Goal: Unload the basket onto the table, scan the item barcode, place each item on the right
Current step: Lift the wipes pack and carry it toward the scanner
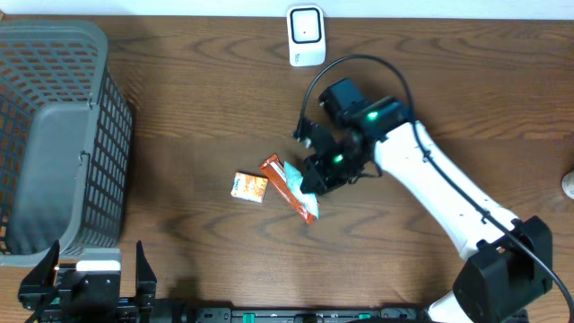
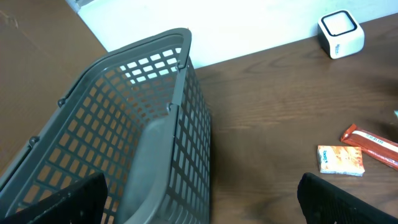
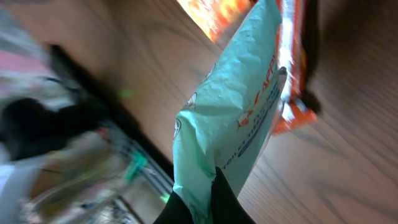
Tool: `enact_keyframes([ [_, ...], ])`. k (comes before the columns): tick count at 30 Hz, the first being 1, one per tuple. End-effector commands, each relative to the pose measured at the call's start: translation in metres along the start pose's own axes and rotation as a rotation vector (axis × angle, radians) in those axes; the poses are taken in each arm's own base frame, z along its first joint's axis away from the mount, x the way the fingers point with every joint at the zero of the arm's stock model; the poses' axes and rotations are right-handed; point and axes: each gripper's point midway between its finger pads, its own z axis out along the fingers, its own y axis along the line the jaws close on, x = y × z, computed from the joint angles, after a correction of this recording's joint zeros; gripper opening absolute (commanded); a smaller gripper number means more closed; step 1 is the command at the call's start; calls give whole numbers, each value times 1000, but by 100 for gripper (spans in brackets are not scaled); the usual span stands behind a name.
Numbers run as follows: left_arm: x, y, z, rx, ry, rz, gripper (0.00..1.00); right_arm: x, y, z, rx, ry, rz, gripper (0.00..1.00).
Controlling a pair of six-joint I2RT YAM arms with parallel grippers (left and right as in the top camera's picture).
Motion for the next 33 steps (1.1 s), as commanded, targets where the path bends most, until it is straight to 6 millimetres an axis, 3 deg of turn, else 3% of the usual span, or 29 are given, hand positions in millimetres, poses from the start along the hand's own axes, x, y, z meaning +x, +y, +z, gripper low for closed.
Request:
enact_keyframes([
  [1, 0, 0, -1, 1, -6, 10, 98, -13, 29, -18, -263, -61, -14, 1],
  [7, 1, 0, -1, 1, -5, 10, 98, -24, 23, -36, -334, -127, -7, 1],
  [17, 1, 0, -1, 1, -5, 10, 98, -30, 61, -68, -638, -195, -89, 1],
  [25, 1, 0, -1, 1, -5, 10, 98, -34, 49, -73, -609, -236, -122, 1],
  [33, 1, 0, -1, 1, -5, 10, 98, -41, 17, -57, -397, -244, -126, 1],
])
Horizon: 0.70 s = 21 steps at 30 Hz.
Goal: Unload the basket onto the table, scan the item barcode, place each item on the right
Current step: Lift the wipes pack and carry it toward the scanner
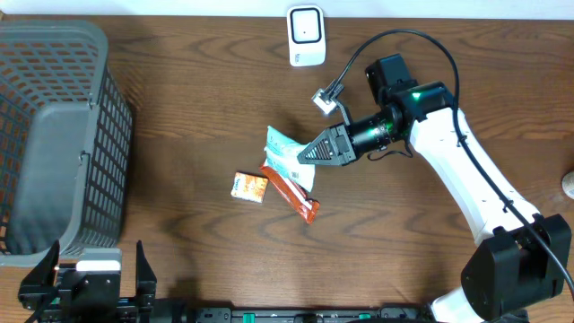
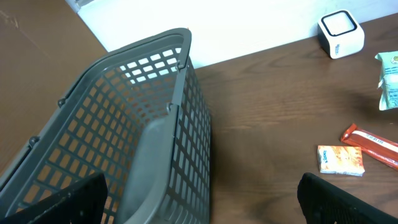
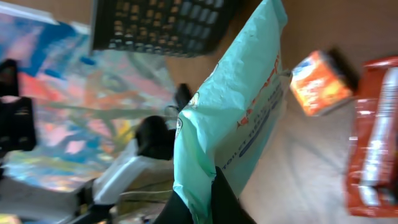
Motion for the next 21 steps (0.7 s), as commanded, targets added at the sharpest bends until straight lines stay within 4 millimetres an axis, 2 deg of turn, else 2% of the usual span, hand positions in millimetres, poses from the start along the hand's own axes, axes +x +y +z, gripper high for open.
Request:
enact_keyframes([
  [1, 1, 0, -1, 1, -5, 10, 98, -3, -18, -3, 115, -2, -20, 2],
  [3, 0, 0, -1, 1, -6, 10, 98, -5, -64, -15, 393, -27, 126, 1],
  [5, 1, 0, -1, 1, -5, 10, 98, -7, -90, -28, 563, -59, 186, 1],
  [7, 1, 0, -1, 1, -5, 10, 98, -11, -107, -41, 683, -95, 203, 2],
  [15, 1, 0, -1, 1, -6, 10, 98, -41, -141, -81, 972, -252, 167, 2],
  [20, 1, 0, -1, 1, -5, 10, 98, -75, -146, -106, 1141, -383, 48, 1],
  [21, 1, 0, -1, 1, -5, 10, 98, -91, -143, -113, 1203, -436, -12, 1],
])
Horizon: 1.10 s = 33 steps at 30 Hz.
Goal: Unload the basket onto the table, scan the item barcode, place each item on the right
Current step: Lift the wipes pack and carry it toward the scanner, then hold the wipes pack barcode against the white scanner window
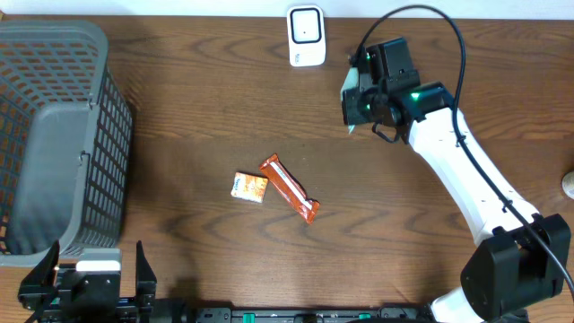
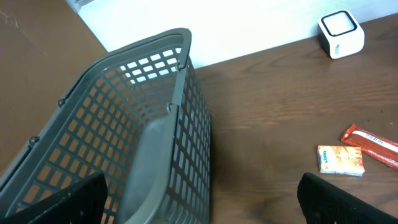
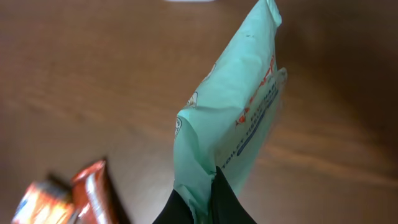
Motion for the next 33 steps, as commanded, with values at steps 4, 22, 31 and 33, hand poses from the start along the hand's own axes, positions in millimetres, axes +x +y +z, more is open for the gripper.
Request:
enact_keyframes([
  [4, 1, 0, -1, 1, -5, 10, 98, -51, -15, 1, 244, -222, -122, 1],
  [22, 1, 0, -1, 1, -5, 10, 98, -156, -12, 97, 493, -361, -515, 1],
  [31, 1, 0, -1, 1, -5, 10, 98, -178, 11, 154, 601, -495, -607, 1],
  [33, 1, 0, -1, 1, -5, 10, 98, -176, 17, 165, 624, -523, -612, 1],
])
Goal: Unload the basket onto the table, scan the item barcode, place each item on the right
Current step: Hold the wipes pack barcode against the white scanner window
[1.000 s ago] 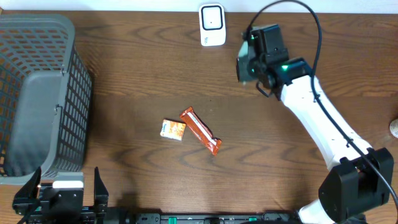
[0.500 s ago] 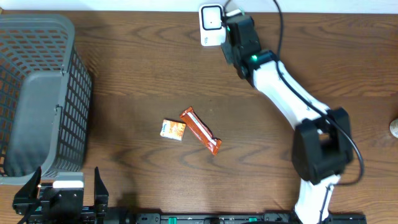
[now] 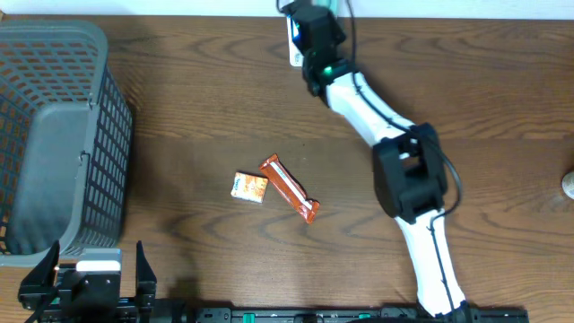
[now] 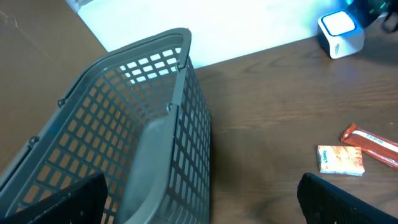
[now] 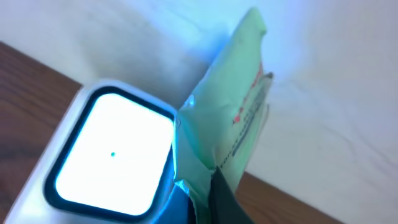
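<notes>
My right gripper (image 5: 211, 182) is shut on the lower edge of a mint-green pouch (image 5: 231, 102), which it holds upright right beside the white scanner (image 5: 109, 155). The scanner's window glows white, with blue light on its side. Overhead, the right gripper (image 3: 312, 25) reaches to the table's far edge and covers most of the scanner (image 3: 292, 49); the pouch is hidden there. In the left wrist view the scanner (image 4: 340, 30) glows blue. My left gripper (image 4: 199, 208) rests open at the near left with nothing between its fingers.
A grey plastic basket (image 3: 54, 135) fills the left side. A small orange packet (image 3: 250, 187) and a red bar (image 3: 290, 188) lie mid-table. A white wall runs behind the scanner. A small round object (image 3: 568, 184) sits at the right edge.
My right gripper has moved with the green pouch from right of the scanner to right at it, at the far edge. The scanner now glows blue. The left arm has not moved.
The right gripper was shut on the green pouch low beside the red bar. Then it held the pouch lifted above the bar, then further back to the right of the scanner. Now the pouch stands against the lit scanner.
</notes>
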Tool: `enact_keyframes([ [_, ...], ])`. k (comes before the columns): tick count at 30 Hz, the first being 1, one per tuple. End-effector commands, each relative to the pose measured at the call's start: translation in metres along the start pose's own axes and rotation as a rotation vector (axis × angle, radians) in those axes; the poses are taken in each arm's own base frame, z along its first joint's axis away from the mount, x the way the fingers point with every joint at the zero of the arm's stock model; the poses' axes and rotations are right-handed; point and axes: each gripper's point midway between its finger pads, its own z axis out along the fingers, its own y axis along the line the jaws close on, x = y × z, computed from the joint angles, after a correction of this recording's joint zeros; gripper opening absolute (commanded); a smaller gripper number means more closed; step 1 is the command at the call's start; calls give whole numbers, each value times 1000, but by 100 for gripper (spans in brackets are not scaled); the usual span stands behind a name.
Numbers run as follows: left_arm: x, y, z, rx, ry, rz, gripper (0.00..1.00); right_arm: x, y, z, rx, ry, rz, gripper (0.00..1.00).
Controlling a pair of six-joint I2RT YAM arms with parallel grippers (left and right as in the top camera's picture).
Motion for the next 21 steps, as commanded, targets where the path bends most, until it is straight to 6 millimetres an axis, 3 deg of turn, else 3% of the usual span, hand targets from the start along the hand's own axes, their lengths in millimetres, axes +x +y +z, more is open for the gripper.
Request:
enact_keyframes([
  [1, 0, 0, -1, 1, -6, 10, 98, 0, 24, 5, 69, -21, -70, 1],
  [6, 0, 0, -1, 1, -6, 10, 98, 3, 52, 9, 100, -67, -104, 1],
  [13, 0, 0, -1, 1, -6, 10, 98, 9, 48, 11, 147, -57, -118, 1],
  [21, 0, 0, -1, 1, -6, 10, 98, 15, 26, 21, 178, -47, -156, 1],
])
